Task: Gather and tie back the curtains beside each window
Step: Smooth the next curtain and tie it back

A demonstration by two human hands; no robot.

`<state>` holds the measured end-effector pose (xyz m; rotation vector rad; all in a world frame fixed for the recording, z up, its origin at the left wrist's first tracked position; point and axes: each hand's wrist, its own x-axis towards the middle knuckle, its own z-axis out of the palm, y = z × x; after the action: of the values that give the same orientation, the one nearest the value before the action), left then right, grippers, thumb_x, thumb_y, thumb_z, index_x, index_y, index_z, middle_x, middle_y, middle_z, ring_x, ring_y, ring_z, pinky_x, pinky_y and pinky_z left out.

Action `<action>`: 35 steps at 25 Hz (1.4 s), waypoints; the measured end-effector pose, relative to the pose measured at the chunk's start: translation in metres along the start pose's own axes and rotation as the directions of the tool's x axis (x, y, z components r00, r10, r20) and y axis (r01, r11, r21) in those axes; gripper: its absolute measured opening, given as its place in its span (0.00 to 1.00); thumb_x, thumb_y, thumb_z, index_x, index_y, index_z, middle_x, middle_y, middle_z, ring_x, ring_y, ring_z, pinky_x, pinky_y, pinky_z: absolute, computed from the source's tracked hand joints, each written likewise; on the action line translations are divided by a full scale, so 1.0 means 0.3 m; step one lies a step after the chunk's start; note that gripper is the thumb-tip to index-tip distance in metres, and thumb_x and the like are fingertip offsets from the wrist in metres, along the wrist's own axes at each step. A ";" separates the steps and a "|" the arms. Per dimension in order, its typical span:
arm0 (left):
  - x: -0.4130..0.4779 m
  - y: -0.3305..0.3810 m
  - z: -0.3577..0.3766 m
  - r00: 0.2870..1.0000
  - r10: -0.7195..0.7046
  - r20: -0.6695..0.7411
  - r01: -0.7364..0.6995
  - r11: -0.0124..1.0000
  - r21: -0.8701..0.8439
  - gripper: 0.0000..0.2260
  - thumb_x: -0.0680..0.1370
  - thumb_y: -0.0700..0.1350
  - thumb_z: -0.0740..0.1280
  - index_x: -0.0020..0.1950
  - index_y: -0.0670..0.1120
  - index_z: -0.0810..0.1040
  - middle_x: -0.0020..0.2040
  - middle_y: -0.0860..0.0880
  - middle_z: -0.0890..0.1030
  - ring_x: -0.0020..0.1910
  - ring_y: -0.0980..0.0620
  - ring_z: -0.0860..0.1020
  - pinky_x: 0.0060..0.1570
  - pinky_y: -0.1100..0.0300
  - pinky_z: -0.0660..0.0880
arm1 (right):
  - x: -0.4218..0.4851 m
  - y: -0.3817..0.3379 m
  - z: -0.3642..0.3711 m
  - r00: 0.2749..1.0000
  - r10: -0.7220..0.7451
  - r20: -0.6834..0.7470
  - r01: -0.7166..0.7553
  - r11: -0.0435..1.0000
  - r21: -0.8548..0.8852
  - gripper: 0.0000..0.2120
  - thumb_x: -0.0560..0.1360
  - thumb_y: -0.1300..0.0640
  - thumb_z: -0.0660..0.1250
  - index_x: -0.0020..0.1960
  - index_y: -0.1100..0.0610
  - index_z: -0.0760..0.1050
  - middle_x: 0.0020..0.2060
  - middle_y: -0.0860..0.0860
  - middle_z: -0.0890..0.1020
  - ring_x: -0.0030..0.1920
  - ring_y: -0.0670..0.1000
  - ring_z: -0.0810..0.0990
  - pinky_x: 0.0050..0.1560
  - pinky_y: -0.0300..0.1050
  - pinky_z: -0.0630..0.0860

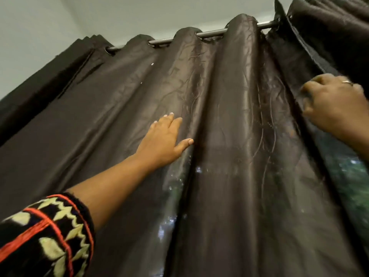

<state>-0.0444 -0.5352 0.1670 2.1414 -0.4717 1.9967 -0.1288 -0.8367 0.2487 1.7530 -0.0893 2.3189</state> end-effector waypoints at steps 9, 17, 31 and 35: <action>-0.178 -0.477 -0.202 0.994 -0.018 0.107 0.012 0.999 0.051 0.29 0.79 0.57 0.55 0.75 0.43 0.55 0.76 0.42 0.53 0.76 0.48 0.50 0.73 0.53 0.48 | -0.062 -0.559 -0.054 0.974 0.047 0.221 -0.098 0.969 0.226 0.14 0.77 0.55 0.59 0.59 0.61 0.73 0.54 0.65 0.74 0.56 0.66 0.72 0.56 0.59 0.68; -0.321 -0.848 -0.322 0.975 -0.137 0.176 0.125 0.989 0.076 0.29 0.79 0.56 0.56 0.74 0.43 0.56 0.76 0.41 0.53 0.76 0.47 0.51 0.74 0.51 0.51 | -0.077 -0.958 -0.070 0.950 0.061 0.308 -0.143 0.957 0.251 0.17 0.77 0.51 0.60 0.58 0.62 0.74 0.54 0.64 0.75 0.56 0.66 0.72 0.56 0.60 0.68; -0.289 -1.328 -0.275 0.916 -0.402 -0.005 0.401 0.912 0.085 0.28 0.77 0.54 0.63 0.70 0.38 0.62 0.67 0.39 0.69 0.65 0.41 0.69 0.60 0.48 0.68 | 0.052 -1.401 0.022 0.962 0.077 0.261 -0.170 0.917 0.360 0.21 0.77 0.45 0.59 0.58 0.62 0.74 0.58 0.65 0.73 0.61 0.66 0.69 0.61 0.60 0.64; -0.255 -1.401 -0.194 0.891 -0.454 0.021 0.452 0.890 0.056 0.29 0.75 0.51 0.66 0.69 0.37 0.61 0.66 0.37 0.69 0.63 0.38 0.70 0.57 0.46 0.69 | 0.111 -1.586 -0.005 0.958 0.042 0.282 -0.154 0.910 0.386 0.33 0.75 0.34 0.53 0.59 0.62 0.72 0.60 0.63 0.74 0.62 0.65 0.69 0.63 0.63 0.62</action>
<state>0.0426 -0.1142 0.1321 2.0718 0.0792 1.7225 -0.0338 -0.3695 0.2366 2.3080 0.2860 2.2729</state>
